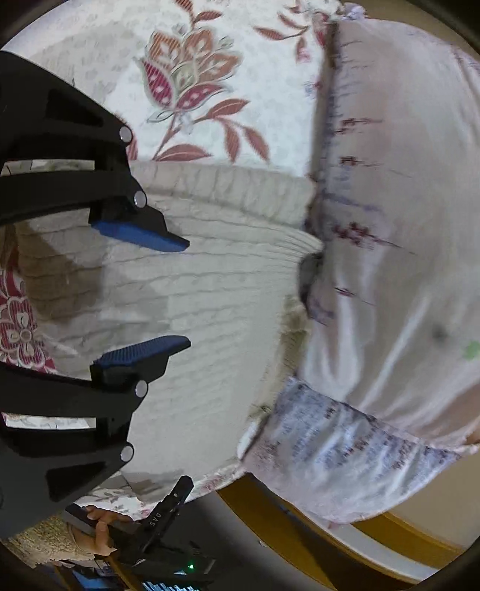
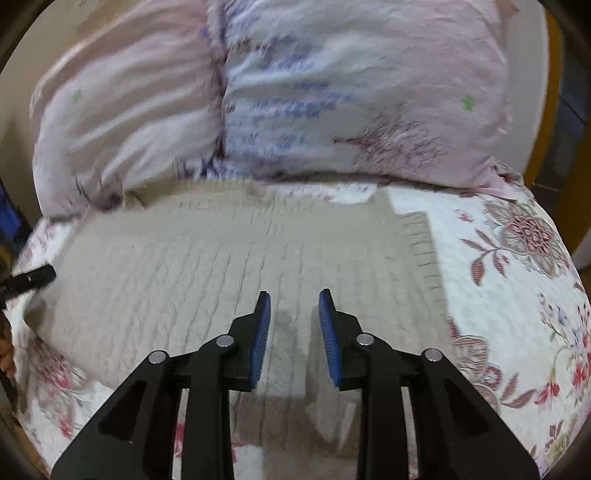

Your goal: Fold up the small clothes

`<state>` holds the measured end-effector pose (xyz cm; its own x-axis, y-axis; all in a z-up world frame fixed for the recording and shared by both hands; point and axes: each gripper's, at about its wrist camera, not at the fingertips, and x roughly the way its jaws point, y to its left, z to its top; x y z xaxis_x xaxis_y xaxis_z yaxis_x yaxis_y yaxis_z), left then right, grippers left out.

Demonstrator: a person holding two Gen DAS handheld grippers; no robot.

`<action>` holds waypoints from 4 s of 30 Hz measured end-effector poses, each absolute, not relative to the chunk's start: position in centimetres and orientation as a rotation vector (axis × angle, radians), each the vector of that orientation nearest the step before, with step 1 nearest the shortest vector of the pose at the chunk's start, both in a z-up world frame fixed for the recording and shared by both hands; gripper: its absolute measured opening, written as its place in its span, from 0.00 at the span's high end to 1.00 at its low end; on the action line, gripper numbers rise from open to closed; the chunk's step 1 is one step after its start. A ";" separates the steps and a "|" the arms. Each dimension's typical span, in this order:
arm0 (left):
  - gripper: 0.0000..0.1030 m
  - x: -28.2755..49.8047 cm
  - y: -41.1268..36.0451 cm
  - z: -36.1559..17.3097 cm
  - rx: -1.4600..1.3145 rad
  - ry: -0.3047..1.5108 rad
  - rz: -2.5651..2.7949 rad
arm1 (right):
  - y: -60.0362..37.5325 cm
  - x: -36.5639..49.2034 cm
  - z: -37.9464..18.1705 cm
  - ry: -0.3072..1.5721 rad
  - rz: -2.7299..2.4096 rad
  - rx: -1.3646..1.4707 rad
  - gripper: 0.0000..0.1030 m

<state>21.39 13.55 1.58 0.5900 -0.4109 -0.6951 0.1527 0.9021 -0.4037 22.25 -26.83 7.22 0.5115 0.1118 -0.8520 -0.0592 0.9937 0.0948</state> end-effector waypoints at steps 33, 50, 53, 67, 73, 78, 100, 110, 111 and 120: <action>0.29 24.6 20.8 0.0 -0.780 0.964 -0.286 | -16.1 25.5 5.5 1.046 0.240 -0.044 0.41; 0.82 25.3 18.3 1.8 -0.803 0.958 -0.375 | -16.0 25.5 5.3 1.036 0.250 -0.033 0.40; 0.84 25.2 17.0 4.6 -0.782 0.893 -0.439 | -16.0 25.5 5.2 1.033 0.250 -0.035 0.40; 0.86 26.8 5.4 10.0 -0.762 0.820 -0.701 | -29.3 23.9 10.2 0.924 0.222 0.354 0.38; 0.86 26.9 -3.6 6.9 -0.742 0.884 -0.786 | -35.3 22.4 8.8 0.934 0.111 0.487 0.37; 0.84 27.2 -10.1 2.6 -0.718 1.067 -0.871 | -37.5 22.3 6.7 0.972 0.080 0.564 0.38; 0.28 25.3 1.4 1.2 -0.481 1.062 -0.529 | -33.5 27.1 4.2 1.222 0.367 0.774 0.52; 0.26 25.4 0.8 -0.1 -0.542 1.102 -0.567 | -33.2 28.6 3.6 1.152 0.349 0.801 0.82; 0.25 25.5 0.9 0.2 -0.547 1.098 -0.568 | -33.3 28.4 4.5 1.118 0.347 0.765 0.83; 0.23 25.0 0.9 1.5 -0.517 1.056 -0.596 | -34.8 26.1 12.2 0.889 0.208 0.388 0.84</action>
